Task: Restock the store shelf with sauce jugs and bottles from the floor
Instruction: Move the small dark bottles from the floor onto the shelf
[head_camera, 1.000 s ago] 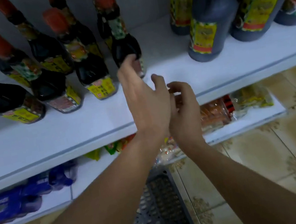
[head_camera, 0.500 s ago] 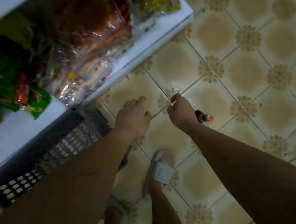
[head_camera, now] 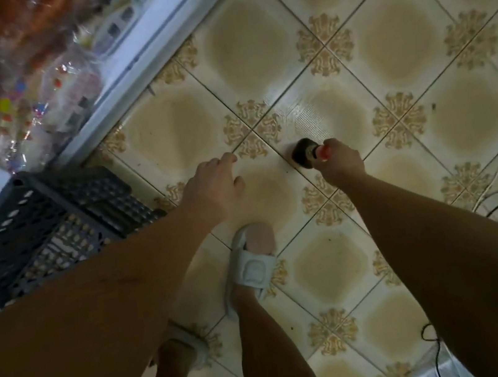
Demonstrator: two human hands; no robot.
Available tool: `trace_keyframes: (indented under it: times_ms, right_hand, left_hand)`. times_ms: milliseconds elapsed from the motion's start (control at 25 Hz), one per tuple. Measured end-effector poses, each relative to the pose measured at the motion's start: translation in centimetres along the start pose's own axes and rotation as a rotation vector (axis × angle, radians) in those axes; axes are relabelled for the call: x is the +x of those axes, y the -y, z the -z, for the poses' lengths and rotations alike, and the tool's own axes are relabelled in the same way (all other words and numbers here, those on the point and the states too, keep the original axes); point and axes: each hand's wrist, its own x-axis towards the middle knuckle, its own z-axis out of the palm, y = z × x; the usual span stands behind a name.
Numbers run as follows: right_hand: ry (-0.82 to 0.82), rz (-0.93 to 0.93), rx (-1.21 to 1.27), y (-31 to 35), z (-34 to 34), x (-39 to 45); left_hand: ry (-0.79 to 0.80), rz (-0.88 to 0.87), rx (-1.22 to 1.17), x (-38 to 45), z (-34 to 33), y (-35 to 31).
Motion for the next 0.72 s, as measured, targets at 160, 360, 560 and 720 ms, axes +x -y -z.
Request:
trace_keyframes:
  times_ms: [160, 360, 560, 720]
  right_hand:
    - [-0.062, 0.053, 0.012, -0.1, -1.0, 1.3]
    - [0.016, 0.164, -0.023, 3.3, 1.2, 0.1]
    - [0.236, 0.393, -0.131, 13.0, 6.7, -6.0]
    - [0.377, 0.691, -0.354, 23.9, 9.8, -13.2]
  left_hand:
    - [0.009, -0.04, -0.017, 0.8, -1.8, 1.5]
    - [0.098, 0.027, -0.174, -0.6, -0.9, 3.5]
    - [0.169, 0.051, -0.589, -4.0, 4.4, 3.9]
    - [0.046, -0.037, -0.606, -6.2, 9.0, 5.3]
